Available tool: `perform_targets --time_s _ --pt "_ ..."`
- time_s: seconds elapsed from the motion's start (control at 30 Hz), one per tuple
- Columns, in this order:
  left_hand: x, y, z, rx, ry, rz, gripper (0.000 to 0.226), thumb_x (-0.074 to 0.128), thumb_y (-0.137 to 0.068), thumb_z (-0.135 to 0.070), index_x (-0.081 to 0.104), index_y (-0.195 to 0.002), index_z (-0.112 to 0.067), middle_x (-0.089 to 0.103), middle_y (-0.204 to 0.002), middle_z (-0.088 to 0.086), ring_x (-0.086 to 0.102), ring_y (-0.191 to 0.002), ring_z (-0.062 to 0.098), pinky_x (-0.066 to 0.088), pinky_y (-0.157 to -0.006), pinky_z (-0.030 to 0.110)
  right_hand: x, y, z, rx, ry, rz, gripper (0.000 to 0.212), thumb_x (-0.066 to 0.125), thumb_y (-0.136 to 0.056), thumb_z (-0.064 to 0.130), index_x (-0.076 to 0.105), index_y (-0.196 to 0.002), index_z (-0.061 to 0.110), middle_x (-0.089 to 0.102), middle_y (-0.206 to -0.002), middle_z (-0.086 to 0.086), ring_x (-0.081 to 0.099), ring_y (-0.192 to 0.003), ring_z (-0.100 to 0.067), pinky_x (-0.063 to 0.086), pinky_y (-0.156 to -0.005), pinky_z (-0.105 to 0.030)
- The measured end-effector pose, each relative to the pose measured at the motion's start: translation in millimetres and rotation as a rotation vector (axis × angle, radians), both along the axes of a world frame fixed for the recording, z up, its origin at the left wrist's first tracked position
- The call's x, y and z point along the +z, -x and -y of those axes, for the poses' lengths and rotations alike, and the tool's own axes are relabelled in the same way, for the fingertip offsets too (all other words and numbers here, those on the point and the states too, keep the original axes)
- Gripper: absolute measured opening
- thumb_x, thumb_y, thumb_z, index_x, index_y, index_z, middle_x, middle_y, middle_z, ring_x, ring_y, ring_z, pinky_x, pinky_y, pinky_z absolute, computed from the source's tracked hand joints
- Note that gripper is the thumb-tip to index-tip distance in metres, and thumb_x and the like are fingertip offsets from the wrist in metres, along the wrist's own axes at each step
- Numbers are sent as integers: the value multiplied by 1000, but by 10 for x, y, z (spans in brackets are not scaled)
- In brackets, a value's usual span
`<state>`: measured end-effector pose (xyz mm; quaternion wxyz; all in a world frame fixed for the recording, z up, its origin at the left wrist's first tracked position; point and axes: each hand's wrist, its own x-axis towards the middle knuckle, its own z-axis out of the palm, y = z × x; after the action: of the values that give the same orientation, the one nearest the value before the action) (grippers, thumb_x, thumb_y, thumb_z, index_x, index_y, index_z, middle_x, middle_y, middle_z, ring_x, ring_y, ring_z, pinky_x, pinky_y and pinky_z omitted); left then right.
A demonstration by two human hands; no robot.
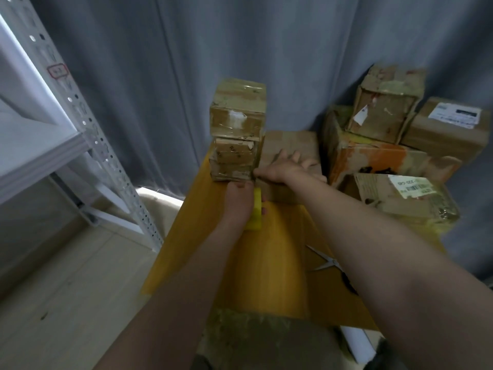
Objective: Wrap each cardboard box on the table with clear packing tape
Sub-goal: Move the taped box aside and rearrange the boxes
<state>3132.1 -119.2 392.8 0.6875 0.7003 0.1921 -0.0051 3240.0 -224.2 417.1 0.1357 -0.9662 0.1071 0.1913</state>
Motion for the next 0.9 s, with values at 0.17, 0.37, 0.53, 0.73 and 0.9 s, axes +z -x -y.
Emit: perform_targets --time_s 0.17,0.37,0.53,0.73,0.9 --pt "-11 267 67 37 -14 32 10 47 -106 -31 47 -99 -24 72 -88 18 61 -42 29 54 -53 41 32 376 8 -43 -49 -26 127 53 -70 93 -9 -164 33 -15 -172 0 -22 -149 -56 8 -101 -90" --pt "171 745 -21 95 84 -44 9 56 -101 -20 58 -105 -12 66 -76 16 61 -40 17 50 -43 29 59 800 40 -27 -66 -35 123 59 -73 87 -5 -164 32 -11 -172 -1 -22 -148 -57 9 -102 -90" --pt "282 968 -423 151 76 -180 23 55 -100 -25 67 -87 -10 66 -79 11 62 -54 17 51 -57 27 2 1182 46 10 -83 -32 124 62 -73 84 -4 -163 33 -12 -172 0 -26 -148 -55 4 -102 -90" --pt "519 1255 -316 76 15 -170 30 50 -105 -18 53 -75 -14 61 -47 1 59 -41 11 45 -39 22 -18 1422 6 13 -98 74 127 66 -66 87 5 -163 31 -11 -171 -1 -22 -149 -57 4 -104 -88" --pt "642 1289 -296 122 -76 -122 20 55 -102 -25 63 -111 -9 57 -99 8 54 -87 28 45 -83 37 180 1579 281 -55 -364 206 114 62 -73 83 13 -161 31 0 -171 0 -2 -153 -49 18 -115 -75"
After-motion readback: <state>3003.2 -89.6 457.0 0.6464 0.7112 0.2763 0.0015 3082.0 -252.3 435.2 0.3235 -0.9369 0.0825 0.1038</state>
